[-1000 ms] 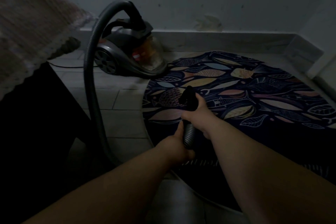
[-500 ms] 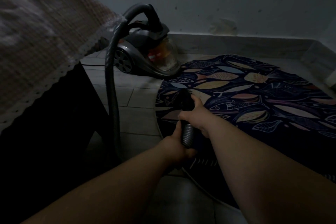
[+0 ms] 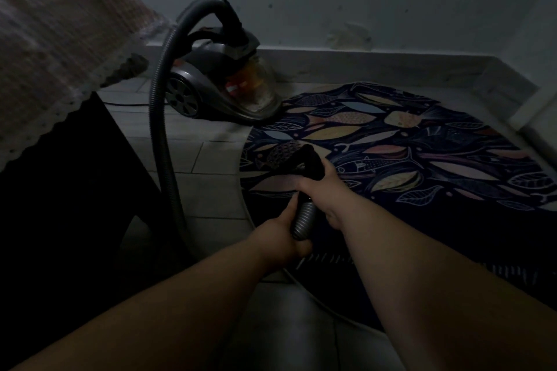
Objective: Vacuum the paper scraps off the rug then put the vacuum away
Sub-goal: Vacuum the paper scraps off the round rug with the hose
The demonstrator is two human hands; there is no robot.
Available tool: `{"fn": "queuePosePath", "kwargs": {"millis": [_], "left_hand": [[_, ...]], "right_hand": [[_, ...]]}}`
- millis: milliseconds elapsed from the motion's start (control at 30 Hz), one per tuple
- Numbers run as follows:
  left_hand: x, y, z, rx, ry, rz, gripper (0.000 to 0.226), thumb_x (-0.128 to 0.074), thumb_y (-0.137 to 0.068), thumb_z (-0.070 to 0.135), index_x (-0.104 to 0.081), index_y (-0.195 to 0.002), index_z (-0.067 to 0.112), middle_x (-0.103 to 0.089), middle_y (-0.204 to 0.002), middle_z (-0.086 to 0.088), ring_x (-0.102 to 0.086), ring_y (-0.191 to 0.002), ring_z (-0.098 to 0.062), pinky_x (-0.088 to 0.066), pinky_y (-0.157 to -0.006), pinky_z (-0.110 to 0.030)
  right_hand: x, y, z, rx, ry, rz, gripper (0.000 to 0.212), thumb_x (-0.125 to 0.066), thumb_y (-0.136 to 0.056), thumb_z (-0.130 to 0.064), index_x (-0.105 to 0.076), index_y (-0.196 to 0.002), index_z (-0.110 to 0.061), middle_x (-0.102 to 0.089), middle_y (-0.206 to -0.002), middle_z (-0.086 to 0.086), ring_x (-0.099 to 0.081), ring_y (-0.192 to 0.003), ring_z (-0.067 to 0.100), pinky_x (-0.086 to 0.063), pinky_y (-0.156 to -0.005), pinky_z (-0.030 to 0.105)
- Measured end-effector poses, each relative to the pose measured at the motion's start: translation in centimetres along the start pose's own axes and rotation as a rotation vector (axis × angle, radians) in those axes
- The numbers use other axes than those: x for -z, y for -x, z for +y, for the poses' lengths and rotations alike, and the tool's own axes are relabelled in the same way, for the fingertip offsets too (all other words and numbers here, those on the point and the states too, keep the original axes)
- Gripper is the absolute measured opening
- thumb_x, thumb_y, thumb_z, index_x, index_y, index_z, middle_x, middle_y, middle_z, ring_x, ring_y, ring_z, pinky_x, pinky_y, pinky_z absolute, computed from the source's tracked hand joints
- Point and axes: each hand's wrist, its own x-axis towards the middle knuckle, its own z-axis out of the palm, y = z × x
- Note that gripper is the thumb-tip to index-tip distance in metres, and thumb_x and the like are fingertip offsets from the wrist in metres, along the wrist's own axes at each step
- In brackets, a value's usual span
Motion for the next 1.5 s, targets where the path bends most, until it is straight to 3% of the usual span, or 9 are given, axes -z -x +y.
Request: {"fn": "queuePosePath", "kwargs": {"millis": [300, 467, 633, 767, 900, 1067, 1200, 1300, 1500], "left_hand": [[-3.5, -1.8, 4.9, -0.094, -0.061, -0.175, 0.097, -0.065, -0.084, 0.025, 0.006, -0.147, 0.045, -0.052, -0.133, -0.004, -0.057, -0.11, -0.019, -0.045, -0.089, -0.021], [-6.6, -3.2, 8.3, -0.151, -0.18, -0.298, 0.098, -0.063, -0.087, 0.031, 0.013, -0.147, 0.039, -0.047, -0.14, -0.005, -0.05, -0.121, -0.02, -0.034, -0.091, -0.016], [-10.0, -4.0, 12.2, -0.22, -0.278, -0.384, 0.095, -0.06, -0.09, 0.031, 0.016, -0.148, 0.034, -0.046, -0.141, -0.008, -0.048, -0.124, -0.022, -0.031, -0.091, -0.017], [-12.6, -4.1, 15.0, -0.249, -0.344, -0.469, 0.096, -0.059, -0.09, 0.032, 0.019, -0.147, 0.035, -0.045, -0.141, -0.009, -0.049, -0.122, -0.023, -0.034, -0.091, -0.02], [-14.9, -3.8, 17.1, -0.281, -0.403, -0.528, 0.095, -0.058, -0.091, 0.031, 0.02, -0.146, 0.036, -0.043, -0.142, -0.009, -0.048, -0.122, -0.024, -0.036, -0.095, -0.023], [-18.2, -3.1, 19.6, -0.318, -0.488, -0.606, 0.095, -0.057, -0.092, 0.032, 0.021, -0.145, 0.035, -0.033, -0.149, -0.009, -0.044, -0.128, -0.026, -0.034, -0.103, -0.026], [-20.7, -2.1, 21.4, -0.389, -0.538, -0.659, 0.09, -0.054, -0.095, 0.03, 0.019, -0.147, 0.028, -0.016, -0.157, -0.005, -0.034, -0.136, -0.023, -0.025, -0.104, -0.019], [-22.5, -1.6, 22.2, -0.385, -0.574, -0.67, 0.093, -0.056, -0.093, 0.031, 0.02, -0.146, 0.033, -0.029, -0.152, -0.013, -0.04, -0.132, -0.027, -0.031, -0.104, -0.024], [-24.7, -0.7, 23.2, -0.361, -0.623, -0.731, 0.098, -0.059, -0.091, 0.028, 0.023, -0.143, 0.04, -0.035, -0.147, -0.016, -0.046, -0.125, -0.032, -0.038, -0.106, -0.035]], "right_hand": [[7.5, 2.0, 2.2, -0.04, -0.063, 0.229, 0.088, -0.066, -0.083, -0.021, -0.016, -0.151, -0.044, -0.045, -0.137, -0.002, -0.054, -0.107, 0.027, -0.051, -0.094, 0.046], [12.4, 3.5, 3.5, -0.104, -0.107, 0.318, 0.089, -0.066, -0.083, -0.021, -0.015, -0.151, -0.046, -0.05, -0.134, 0.008, -0.056, -0.101, 0.029, -0.053, -0.082, 0.042], [17.6, 5.8, 4.7, -0.161, -0.182, 0.413, 0.091, -0.063, -0.088, -0.021, -0.005, -0.152, -0.047, -0.047, -0.135, 0.005, -0.056, -0.104, 0.031, -0.052, -0.091, 0.049], [21.0, 7.6, 5.9, -0.198, -0.219, 0.488, 0.091, -0.063, -0.087, -0.021, -0.006, -0.152, -0.048, -0.05, -0.131, 0.008, -0.058, -0.095, 0.029, -0.055, -0.083, 0.048], [23.5, 9.7, 7.0, -0.223, -0.233, 0.54, 0.091, -0.062, -0.089, -0.022, -0.003, -0.153, -0.046, -0.048, -0.133, 0.007, -0.055, -0.091, 0.026, -0.049, -0.067, 0.036], [26.3, 12.4, 8.9, -0.249, -0.248, 0.652, 0.094, -0.063, -0.086, -0.024, -0.002, -0.153, -0.045, -0.045, -0.139, 0.009, -0.055, -0.101, 0.03, -0.052, -0.086, 0.047], [28.0, 14.8, 10.1, -0.263, -0.283, 0.731, 0.094, -0.063, -0.08, -0.023, -0.006, -0.152, -0.045, -0.044, -0.129, 0.002, -0.056, -0.096, 0.032, -0.054, -0.083, 0.049], [29.0, 16.0, 11.0, -0.246, -0.31, 0.785, 0.091, -0.061, -0.071, -0.022, -0.019, -0.149, -0.042, -0.048, -0.134, 0.007, -0.059, -0.095, 0.034, -0.057, -0.078, 0.05], [30.1, 18.6, 12.9, -0.245, -0.324, 0.868, 0.087, -0.059, -0.082, -0.017, -0.013, -0.152, -0.04, -0.047, -0.14, 0.008, -0.056, -0.105, 0.033, -0.054, -0.087, 0.048]]}}
